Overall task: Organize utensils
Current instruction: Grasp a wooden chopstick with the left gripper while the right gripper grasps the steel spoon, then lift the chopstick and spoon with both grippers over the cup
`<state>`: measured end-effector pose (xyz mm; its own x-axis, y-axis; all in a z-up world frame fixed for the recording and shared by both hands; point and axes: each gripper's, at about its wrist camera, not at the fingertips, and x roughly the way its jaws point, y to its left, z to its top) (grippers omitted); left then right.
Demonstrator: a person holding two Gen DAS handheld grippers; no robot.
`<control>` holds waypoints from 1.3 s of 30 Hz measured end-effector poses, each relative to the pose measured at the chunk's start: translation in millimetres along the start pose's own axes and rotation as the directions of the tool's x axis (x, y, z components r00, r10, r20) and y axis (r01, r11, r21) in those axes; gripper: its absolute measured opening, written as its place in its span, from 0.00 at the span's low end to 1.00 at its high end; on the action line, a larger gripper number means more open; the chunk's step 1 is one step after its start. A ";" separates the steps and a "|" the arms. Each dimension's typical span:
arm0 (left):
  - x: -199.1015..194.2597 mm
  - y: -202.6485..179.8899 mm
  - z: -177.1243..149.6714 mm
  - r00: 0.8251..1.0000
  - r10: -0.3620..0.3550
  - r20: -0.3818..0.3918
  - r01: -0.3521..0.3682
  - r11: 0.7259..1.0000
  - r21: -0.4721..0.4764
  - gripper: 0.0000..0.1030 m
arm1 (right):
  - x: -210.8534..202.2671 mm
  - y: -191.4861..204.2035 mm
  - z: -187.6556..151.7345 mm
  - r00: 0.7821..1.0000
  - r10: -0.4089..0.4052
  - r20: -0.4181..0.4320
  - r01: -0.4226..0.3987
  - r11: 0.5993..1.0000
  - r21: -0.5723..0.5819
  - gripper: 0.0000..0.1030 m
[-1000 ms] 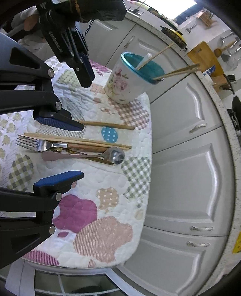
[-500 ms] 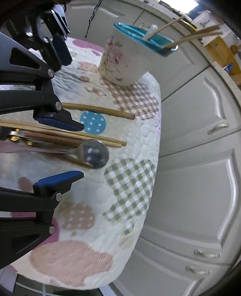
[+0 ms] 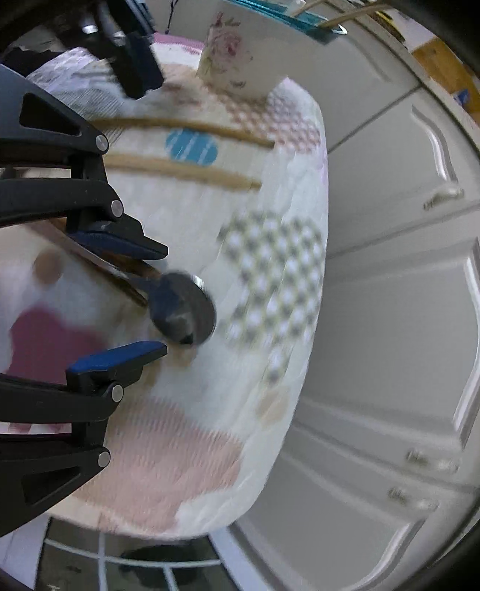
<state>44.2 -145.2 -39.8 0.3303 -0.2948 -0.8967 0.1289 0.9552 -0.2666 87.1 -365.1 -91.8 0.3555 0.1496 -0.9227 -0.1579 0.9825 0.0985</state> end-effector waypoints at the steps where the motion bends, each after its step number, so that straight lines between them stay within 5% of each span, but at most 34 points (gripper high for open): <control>1: 2.1 -1.2 1.4 1.000 0.003 -0.001 -0.003 1.000 0.003 0.24 | -2.3 -7.7 -3.4 1.000 -0.009 -0.007 0.009 1.000 0.009 0.41; 9: 20.3 -7.6 12.8 1.000 0.023 -0.019 -0.023 1.000 0.008 0.24 | -34.2 -77.6 -26.6 0.998 0.053 0.041 -0.057 0.991 0.121 0.42; 19: 38.8 -10.2 26.7 0.998 0.049 -0.026 -0.049 0.999 -0.004 0.23 | -22.8 -100.1 -19.7 0.977 0.186 0.105 -0.199 0.970 0.139 0.41; 25: 38.1 -0.7 24.8 0.999 -0.012 -0.032 0.011 0.999 -0.030 0.07 | -15.9 -91.9 -14.3 0.976 0.189 0.105 -0.199 0.976 0.091 0.09; 36: 15.8 -1.9 -9.9 0.996 0.001 -0.089 0.004 0.998 0.055 0.06 | -24.1 -86.7 -44.6 0.966 0.256 0.041 -0.258 0.965 0.054 0.07; 39: 14.4 -5.4 1.1 0.998 0.038 -0.057 -0.034 0.996 0.082 0.16 | -23.6 -90.4 -46.8 0.964 0.260 0.048 -0.263 0.963 0.062 0.08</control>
<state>49.3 -154.6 -50.9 0.2810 -0.2558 -0.9250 0.1937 0.9591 -0.2064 49.9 -462.7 -96.4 0.3455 0.4054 -0.8463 -0.1887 0.9135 0.3605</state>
